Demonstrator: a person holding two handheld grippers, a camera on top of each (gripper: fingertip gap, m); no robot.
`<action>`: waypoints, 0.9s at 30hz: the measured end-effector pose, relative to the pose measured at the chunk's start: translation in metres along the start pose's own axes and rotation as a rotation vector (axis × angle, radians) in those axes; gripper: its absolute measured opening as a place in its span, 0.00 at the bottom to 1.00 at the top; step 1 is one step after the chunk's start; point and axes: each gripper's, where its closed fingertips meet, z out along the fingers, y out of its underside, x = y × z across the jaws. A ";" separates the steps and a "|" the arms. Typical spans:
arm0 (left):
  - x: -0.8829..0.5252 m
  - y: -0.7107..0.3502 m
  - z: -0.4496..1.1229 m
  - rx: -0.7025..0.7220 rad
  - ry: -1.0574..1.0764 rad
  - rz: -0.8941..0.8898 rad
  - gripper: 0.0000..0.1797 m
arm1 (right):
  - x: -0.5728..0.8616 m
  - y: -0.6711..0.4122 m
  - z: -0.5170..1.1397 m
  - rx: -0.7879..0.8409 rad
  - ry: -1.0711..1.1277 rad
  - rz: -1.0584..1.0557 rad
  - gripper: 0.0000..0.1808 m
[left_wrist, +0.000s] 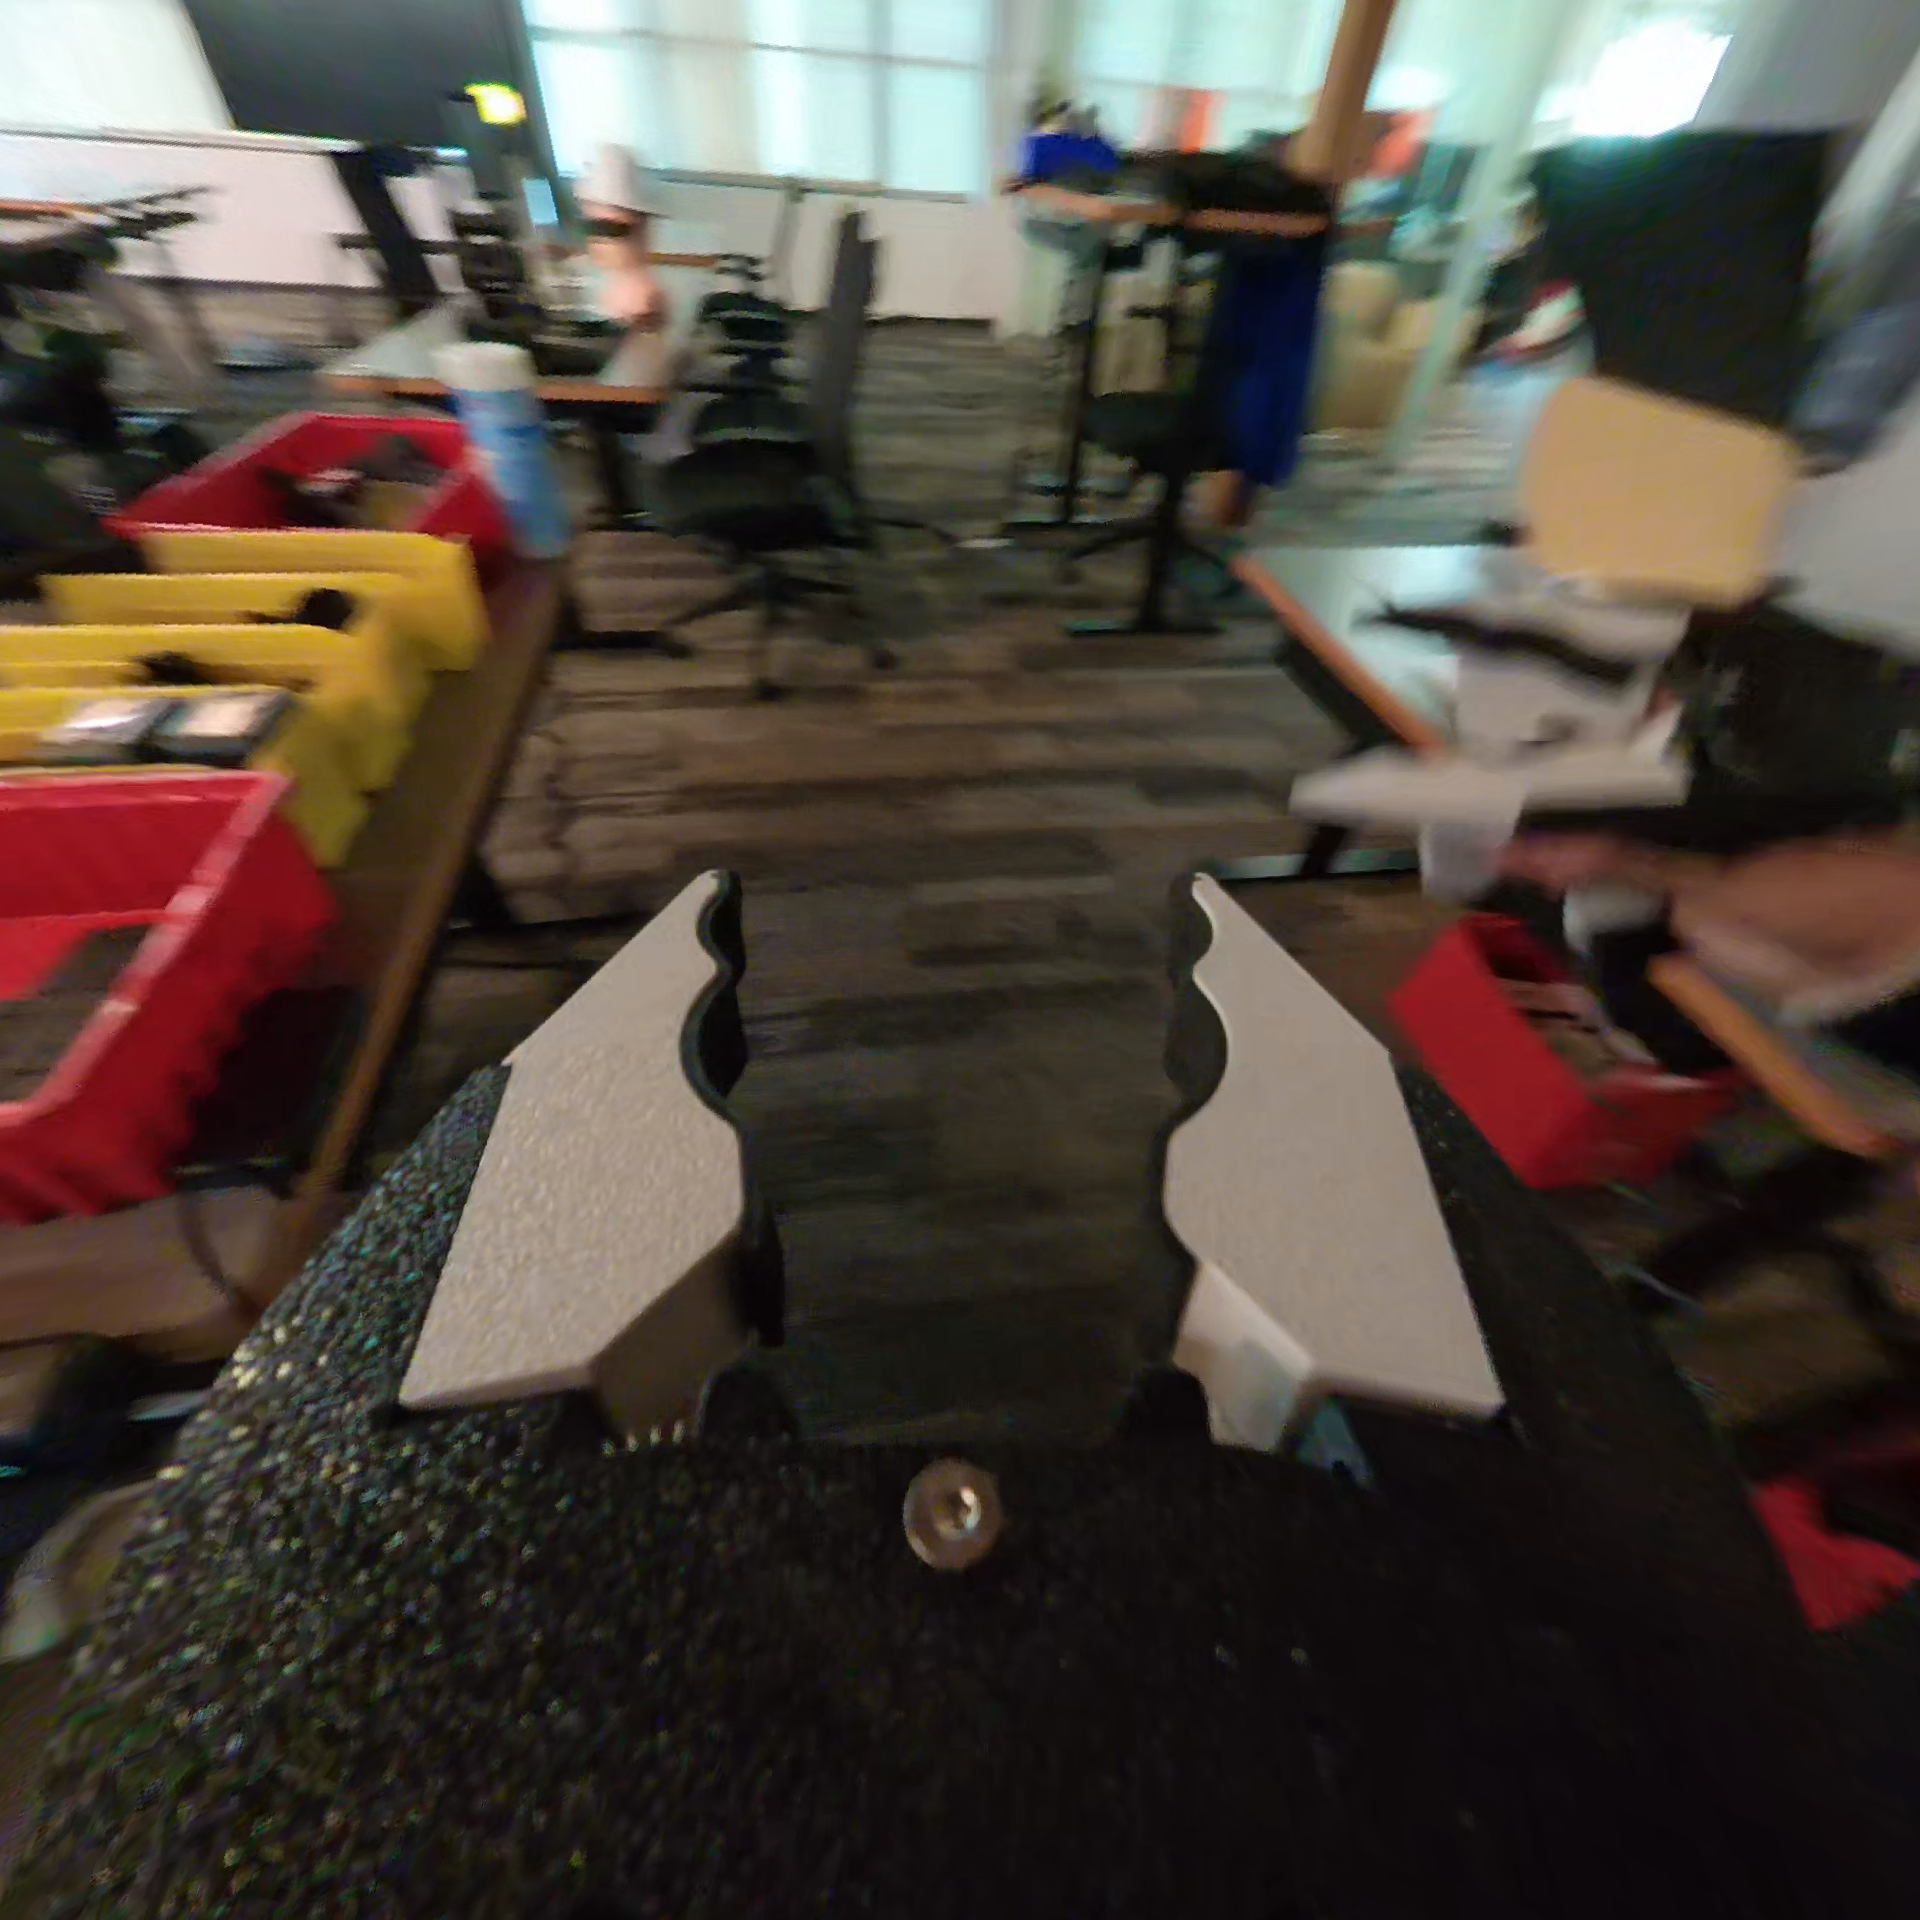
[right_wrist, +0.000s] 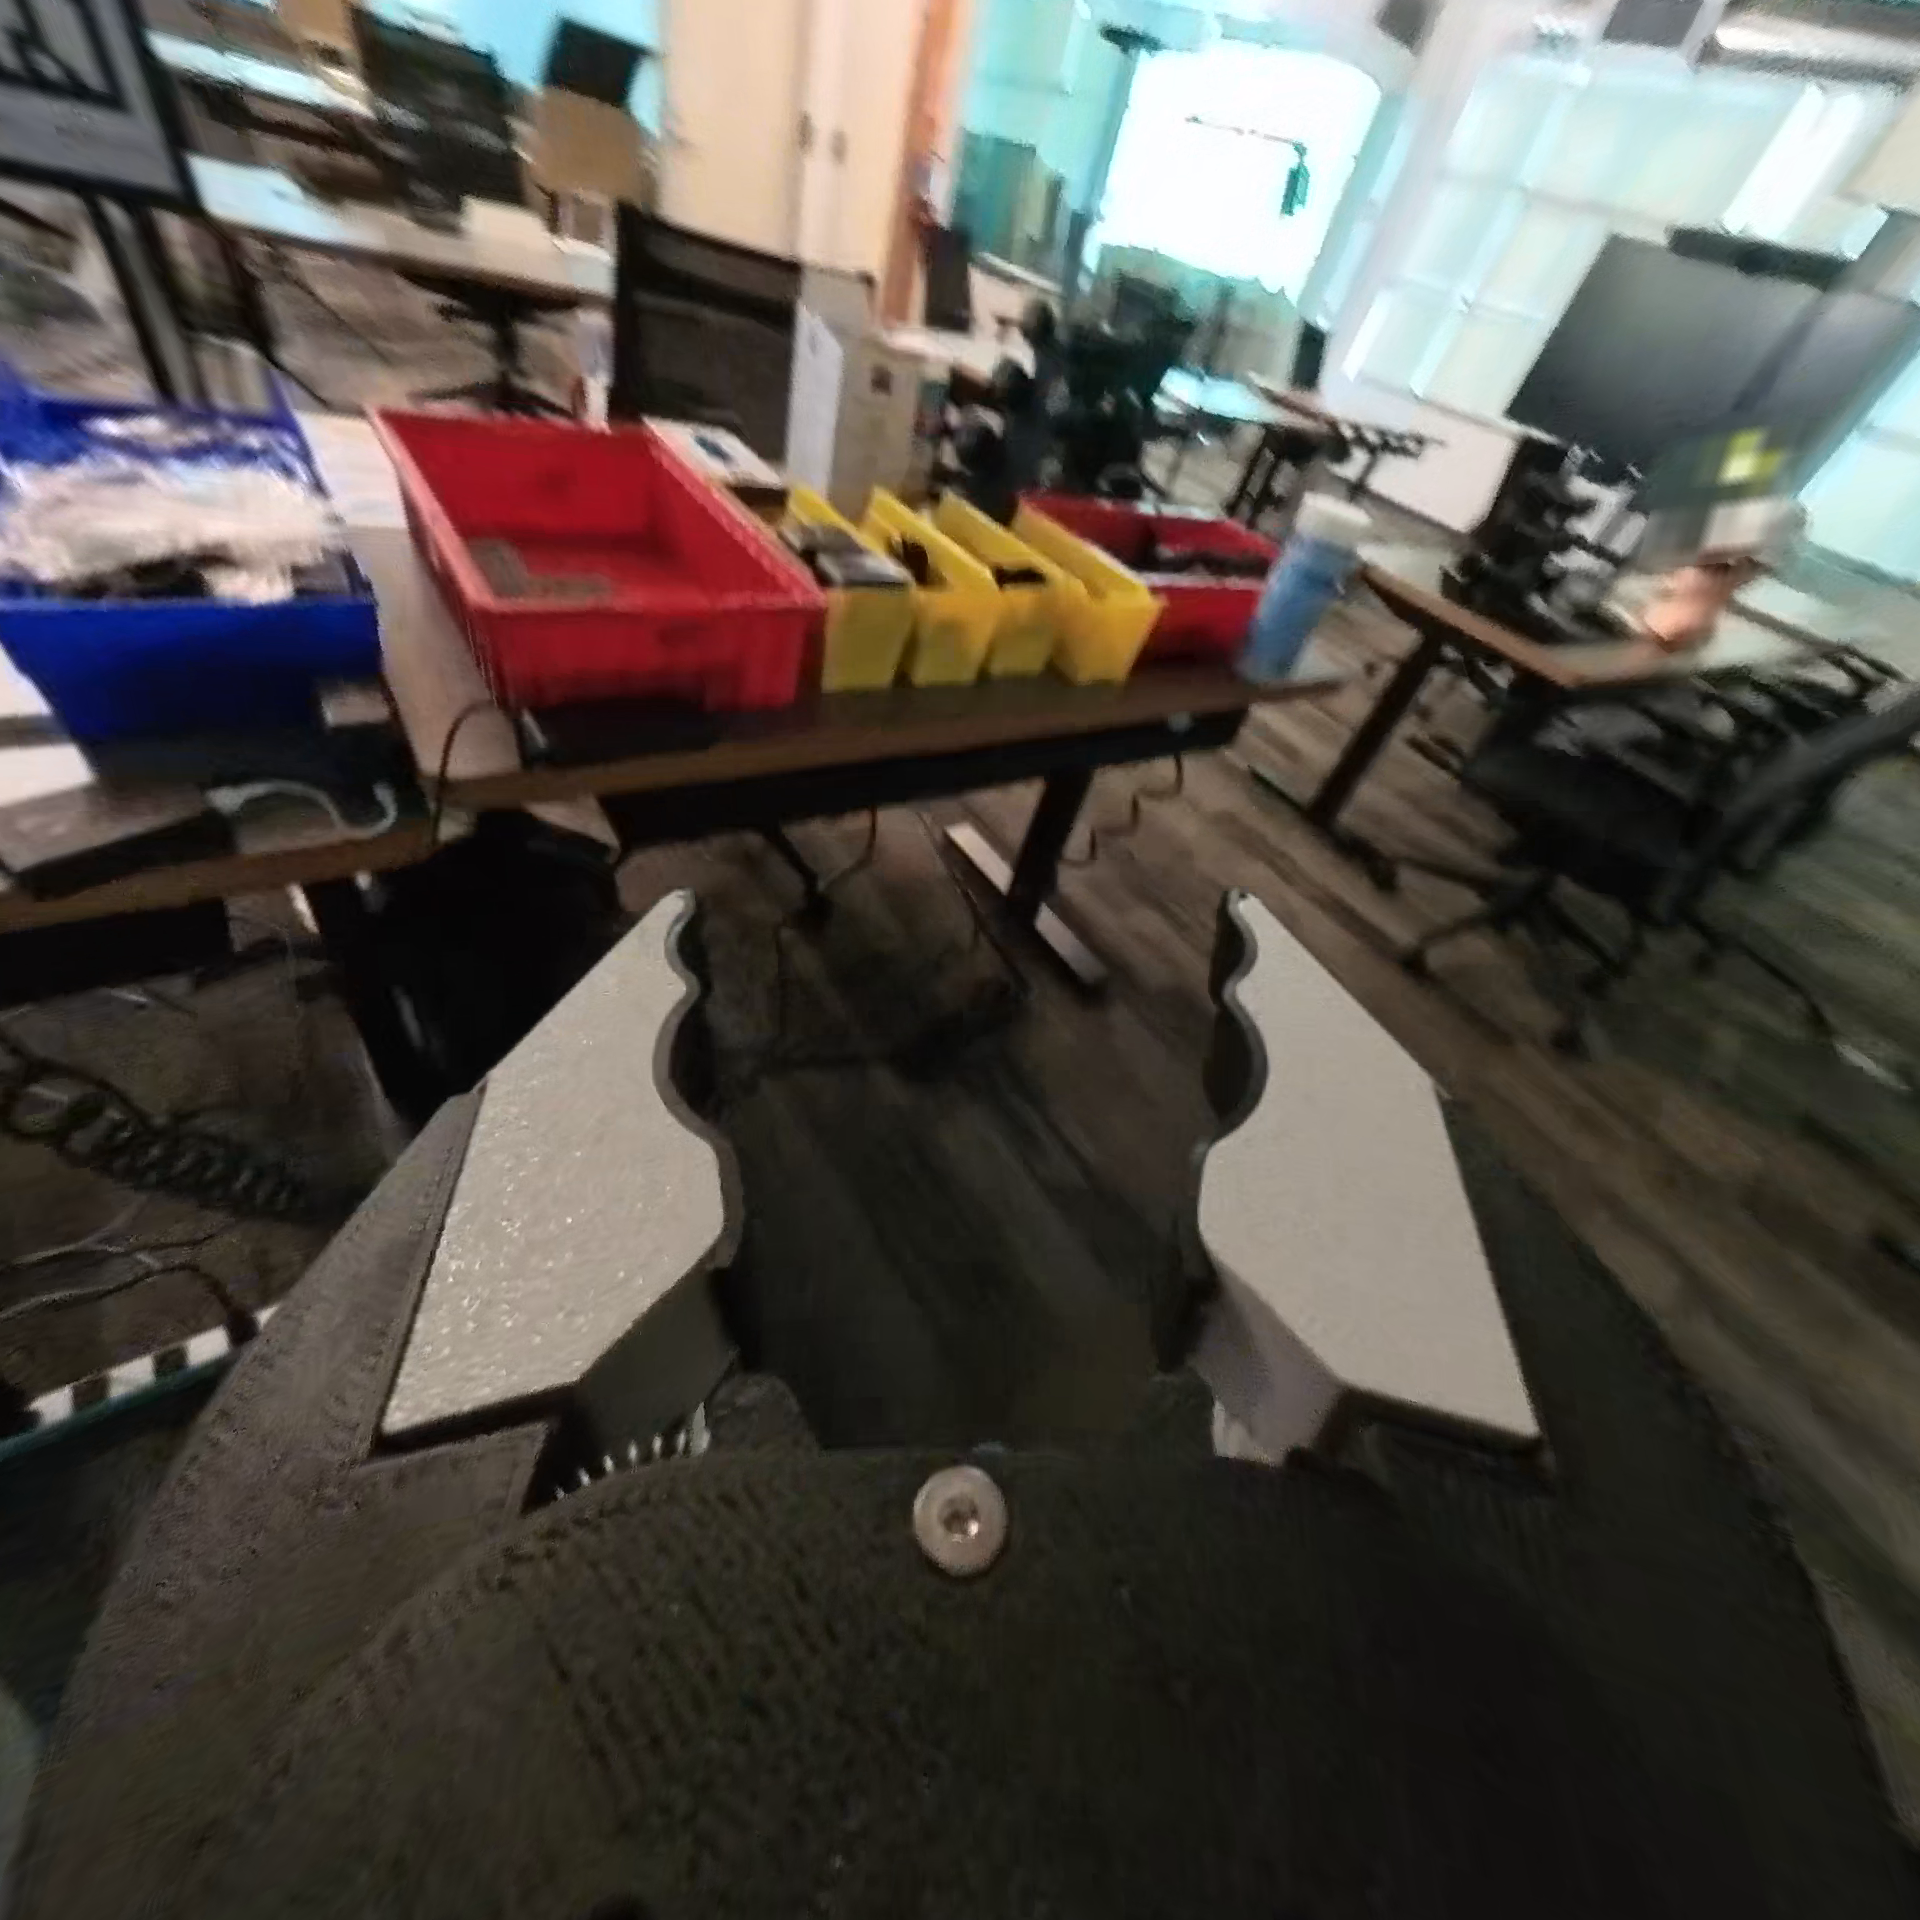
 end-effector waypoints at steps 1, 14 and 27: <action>-0.010 -0.005 0.013 -0.014 -0.040 0.010 0.44 | 0.019 -0.011 0.022 0.020 -0.040 0.007 0.53; -0.115 -0.077 0.251 0.033 -0.193 0.022 0.47 | 0.237 -0.030 0.292 0.088 -0.141 0.119 0.55; -0.256 -0.203 0.580 0.126 -0.220 0.024 0.60 | 0.559 0.042 0.509 -0.155 -0.046 0.179 0.75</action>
